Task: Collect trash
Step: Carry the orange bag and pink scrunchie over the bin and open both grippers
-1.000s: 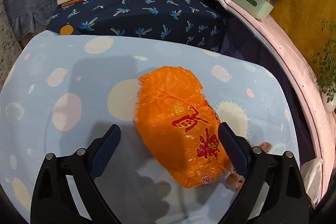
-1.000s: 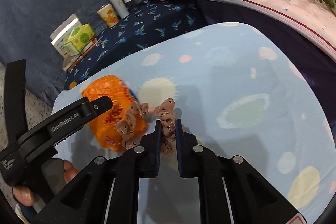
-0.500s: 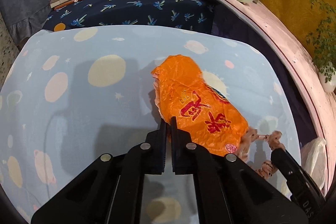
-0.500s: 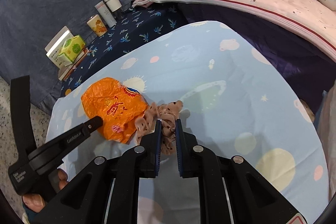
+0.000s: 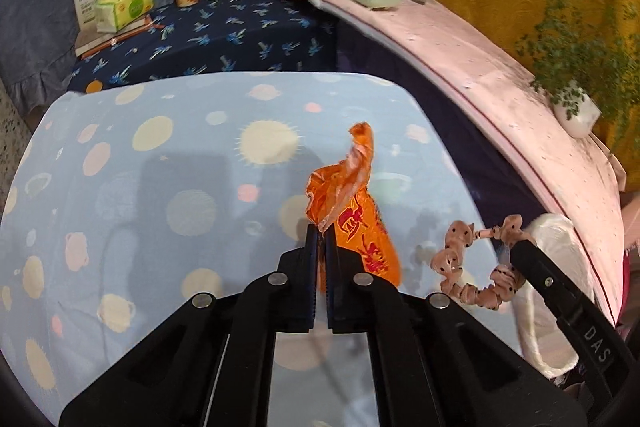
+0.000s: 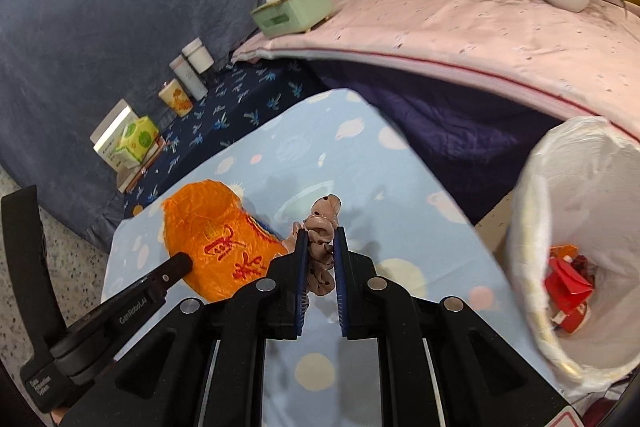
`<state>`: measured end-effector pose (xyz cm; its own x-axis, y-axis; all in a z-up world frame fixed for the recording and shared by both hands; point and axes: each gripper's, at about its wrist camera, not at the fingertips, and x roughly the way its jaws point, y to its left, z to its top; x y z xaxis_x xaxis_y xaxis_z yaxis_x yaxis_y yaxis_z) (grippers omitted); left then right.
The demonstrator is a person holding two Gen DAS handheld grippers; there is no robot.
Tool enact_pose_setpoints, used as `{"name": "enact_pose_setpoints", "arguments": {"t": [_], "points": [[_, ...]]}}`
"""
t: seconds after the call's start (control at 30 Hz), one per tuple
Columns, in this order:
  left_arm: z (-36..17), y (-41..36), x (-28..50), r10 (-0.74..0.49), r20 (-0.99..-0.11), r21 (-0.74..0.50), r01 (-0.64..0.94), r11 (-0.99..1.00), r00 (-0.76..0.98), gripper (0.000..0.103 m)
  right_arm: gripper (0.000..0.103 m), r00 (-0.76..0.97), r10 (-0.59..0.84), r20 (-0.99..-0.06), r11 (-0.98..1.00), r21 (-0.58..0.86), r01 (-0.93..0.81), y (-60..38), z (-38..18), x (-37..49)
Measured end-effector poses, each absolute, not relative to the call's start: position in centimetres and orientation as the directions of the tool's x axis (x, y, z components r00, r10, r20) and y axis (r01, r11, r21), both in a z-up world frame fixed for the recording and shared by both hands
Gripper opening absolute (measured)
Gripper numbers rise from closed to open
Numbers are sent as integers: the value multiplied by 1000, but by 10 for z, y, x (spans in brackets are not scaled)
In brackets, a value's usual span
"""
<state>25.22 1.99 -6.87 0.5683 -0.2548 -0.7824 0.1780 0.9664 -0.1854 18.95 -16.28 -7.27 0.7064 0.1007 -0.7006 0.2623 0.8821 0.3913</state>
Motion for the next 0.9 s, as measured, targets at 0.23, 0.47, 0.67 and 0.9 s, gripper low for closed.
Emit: {"name": "enact_pose_setpoints", "arguments": {"t": [0.23, 0.47, 0.67, 0.9], "points": [[-39, -32, 212, -305, -753, -176, 268, 947, 583, 3, 12, 758, 54, -650, 863, 412, 292, -204, -41, 146], [-24, -86, 176, -355, -739, -162, 361, 918, 572, 3, 12, 781, 3, -625, 850, 412, 327, -245, -26, 107], [-20, -131, 151, -393, -738, -153, 431, 889, 549, 3, 12, 785, -47, -618, 825, 418, 379, -283, -25, 78], [-18, -176, 132, -434, -742, -155, 500, 852, 510, 3, 12, 783, -96, -615, 793, 428, 434, -320, -26, 49]]}}
